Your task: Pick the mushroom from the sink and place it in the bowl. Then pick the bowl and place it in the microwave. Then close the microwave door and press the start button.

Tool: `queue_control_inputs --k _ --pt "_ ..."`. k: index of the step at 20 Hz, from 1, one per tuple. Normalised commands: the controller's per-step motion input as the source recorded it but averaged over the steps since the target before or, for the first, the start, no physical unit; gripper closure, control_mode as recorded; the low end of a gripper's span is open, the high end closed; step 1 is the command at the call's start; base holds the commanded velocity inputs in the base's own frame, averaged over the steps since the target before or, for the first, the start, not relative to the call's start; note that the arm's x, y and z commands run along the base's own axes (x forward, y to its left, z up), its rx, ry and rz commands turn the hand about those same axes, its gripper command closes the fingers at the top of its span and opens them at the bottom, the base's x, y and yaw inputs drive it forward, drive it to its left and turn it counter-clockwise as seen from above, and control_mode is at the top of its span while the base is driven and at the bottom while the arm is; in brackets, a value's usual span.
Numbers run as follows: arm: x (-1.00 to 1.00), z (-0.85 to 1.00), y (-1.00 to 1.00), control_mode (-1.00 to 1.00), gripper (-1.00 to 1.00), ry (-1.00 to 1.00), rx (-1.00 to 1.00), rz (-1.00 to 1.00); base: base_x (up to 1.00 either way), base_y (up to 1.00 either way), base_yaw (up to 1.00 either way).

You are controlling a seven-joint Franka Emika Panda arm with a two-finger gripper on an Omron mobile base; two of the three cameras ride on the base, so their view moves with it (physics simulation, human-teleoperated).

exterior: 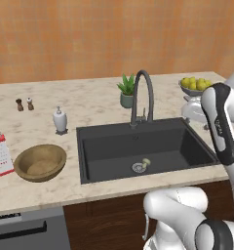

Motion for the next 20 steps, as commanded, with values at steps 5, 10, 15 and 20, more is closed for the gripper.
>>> queue_control_inputs --k 5,10,15,20 --pt "0.02 -0.09 -0.28 -1.0 -1.0 0.0 0.34 -0.45 0.0 0.0 0.0" --pt "0.0 -0.1 -0.09 -1.0 -1.0 0.07 0.46 -0.24 0.0 0.0 0.0" --pt "0.45 -0.21 -0.01 -1.0 -1.0 0.39 0.19 0.03 0.0 0.0 0.0" --pt "0.47 -0.38 -0.12 -1.0 -1.0 0.23 0.32 0.16 0.0 0.0 0.0"
